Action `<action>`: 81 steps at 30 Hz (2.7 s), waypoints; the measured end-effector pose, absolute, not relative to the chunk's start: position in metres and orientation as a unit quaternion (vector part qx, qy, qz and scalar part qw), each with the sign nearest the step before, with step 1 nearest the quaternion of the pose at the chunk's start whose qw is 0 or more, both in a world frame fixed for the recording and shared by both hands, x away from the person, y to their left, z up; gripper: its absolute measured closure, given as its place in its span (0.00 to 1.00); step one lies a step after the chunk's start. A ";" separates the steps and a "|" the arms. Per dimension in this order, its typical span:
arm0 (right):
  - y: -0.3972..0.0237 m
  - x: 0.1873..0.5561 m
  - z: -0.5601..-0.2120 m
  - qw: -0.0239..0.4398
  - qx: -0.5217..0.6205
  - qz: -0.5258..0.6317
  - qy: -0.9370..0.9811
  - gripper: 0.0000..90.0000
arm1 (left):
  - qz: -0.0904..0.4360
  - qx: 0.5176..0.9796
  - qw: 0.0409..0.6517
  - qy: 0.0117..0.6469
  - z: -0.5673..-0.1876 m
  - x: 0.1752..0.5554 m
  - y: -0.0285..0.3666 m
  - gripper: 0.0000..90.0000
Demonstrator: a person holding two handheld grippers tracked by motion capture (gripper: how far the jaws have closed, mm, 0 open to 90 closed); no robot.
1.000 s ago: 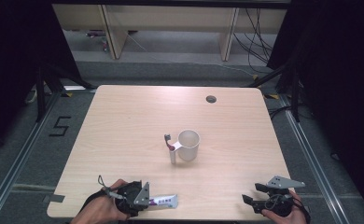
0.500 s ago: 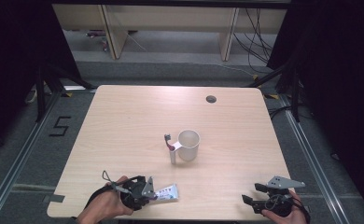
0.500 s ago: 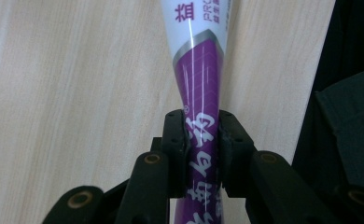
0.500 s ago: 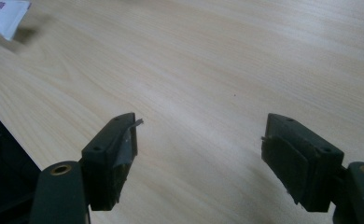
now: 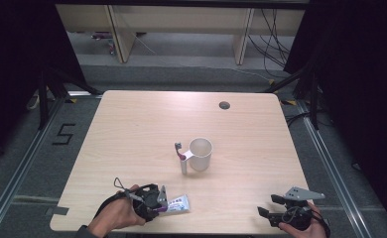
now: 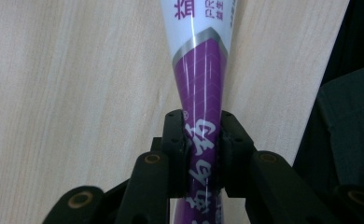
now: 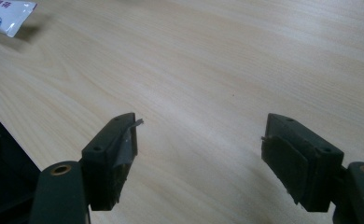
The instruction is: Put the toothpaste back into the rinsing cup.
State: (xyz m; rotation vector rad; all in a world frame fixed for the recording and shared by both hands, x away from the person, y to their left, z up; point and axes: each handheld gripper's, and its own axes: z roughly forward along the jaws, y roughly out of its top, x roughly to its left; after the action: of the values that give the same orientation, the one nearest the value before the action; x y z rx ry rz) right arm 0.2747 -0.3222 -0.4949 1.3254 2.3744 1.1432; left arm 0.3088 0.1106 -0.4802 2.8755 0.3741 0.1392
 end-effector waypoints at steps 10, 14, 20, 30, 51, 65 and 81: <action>-0.322 0.275 -0.495 0.094 0.448 0.386 0.801 0.31 | 0.043 0.984 0.134 0.112 -0.479 0.301 0.107 0.85; -0.322 0.275 -0.495 0.095 0.448 0.386 0.800 0.31 | 0.064 0.978 0.161 0.117 -0.473 0.300 0.105 0.85; -0.322 0.275 -0.495 0.095 0.448 0.387 0.801 0.31 | 0.095 0.959 0.232 0.130 -0.464 0.299 0.102 0.85; -0.323 0.275 -0.495 0.094 0.452 0.385 0.799 0.31 | 0.145 0.914 0.342 0.165 -0.455 0.306 0.082 0.85; -0.326 0.277 -0.495 0.111 0.440 0.388 0.802 0.31 | 0.211 0.833 0.466 0.210 -0.444 0.329 0.025 0.85; -0.326 0.276 -0.495 0.106 0.442 0.387 0.802 0.31 | 0.254 0.787 0.509 0.239 -0.427 0.344 -0.005 0.85; -0.326 0.275 -0.497 0.091 0.451 0.393 0.796 0.31 | 0.286 0.740 0.548 0.267 -0.414 0.357 -0.016 0.85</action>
State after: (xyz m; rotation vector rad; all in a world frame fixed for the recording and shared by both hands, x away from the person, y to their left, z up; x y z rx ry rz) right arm 0.2755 -0.3259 -0.4968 1.3410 2.3647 1.1682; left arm 0.3566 -0.0161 -0.4143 1.7525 0.6323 0.6772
